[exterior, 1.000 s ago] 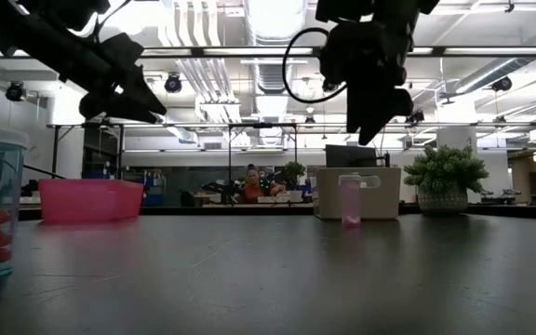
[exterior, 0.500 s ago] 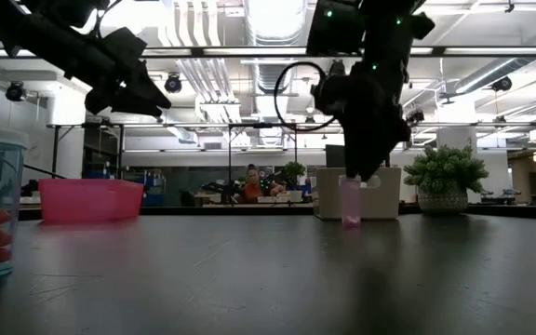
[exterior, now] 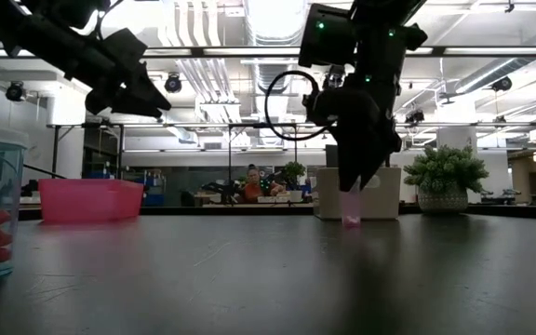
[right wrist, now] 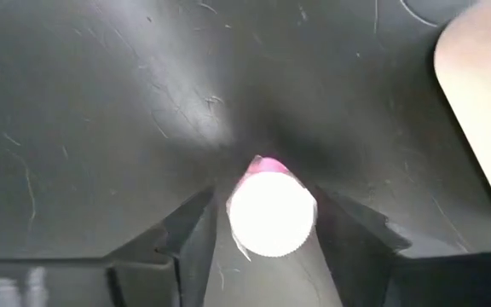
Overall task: Pick and place medicine bottles into bin by pill shape (circle, oval)
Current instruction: Put pink tablet bottle into the red bin
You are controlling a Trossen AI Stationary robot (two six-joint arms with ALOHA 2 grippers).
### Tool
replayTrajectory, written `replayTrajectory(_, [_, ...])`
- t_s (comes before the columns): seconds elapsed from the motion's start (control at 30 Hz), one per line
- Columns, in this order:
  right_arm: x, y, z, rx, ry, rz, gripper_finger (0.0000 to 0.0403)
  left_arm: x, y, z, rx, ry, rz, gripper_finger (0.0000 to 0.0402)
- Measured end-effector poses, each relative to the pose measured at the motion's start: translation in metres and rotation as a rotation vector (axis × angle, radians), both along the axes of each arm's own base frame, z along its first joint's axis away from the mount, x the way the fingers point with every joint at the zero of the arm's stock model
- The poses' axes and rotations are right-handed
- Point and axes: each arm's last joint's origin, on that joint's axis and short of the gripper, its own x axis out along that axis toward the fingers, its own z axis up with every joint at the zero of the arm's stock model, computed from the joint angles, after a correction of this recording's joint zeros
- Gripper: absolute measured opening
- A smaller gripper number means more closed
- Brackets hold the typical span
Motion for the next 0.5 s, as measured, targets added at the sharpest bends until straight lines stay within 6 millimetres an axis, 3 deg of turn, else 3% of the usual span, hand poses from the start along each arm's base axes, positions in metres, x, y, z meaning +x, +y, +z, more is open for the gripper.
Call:
replayTrajectory(0.27, [0.0007, 0.0, -0.0008, -0.002, -0.002, 0.006, 0.0125, -0.0001, 0.0001, -0.0002, 0.001, 0.001, 0.004, 0.0176])
replayTrajectory(0.5, [0.0019, 0.0, 0.0032, -0.012, -0.012, 0.039, 0.0119, -0.0001, 0.0001, -0.0002, 0.001, 0.001, 0.004, 0.0176])
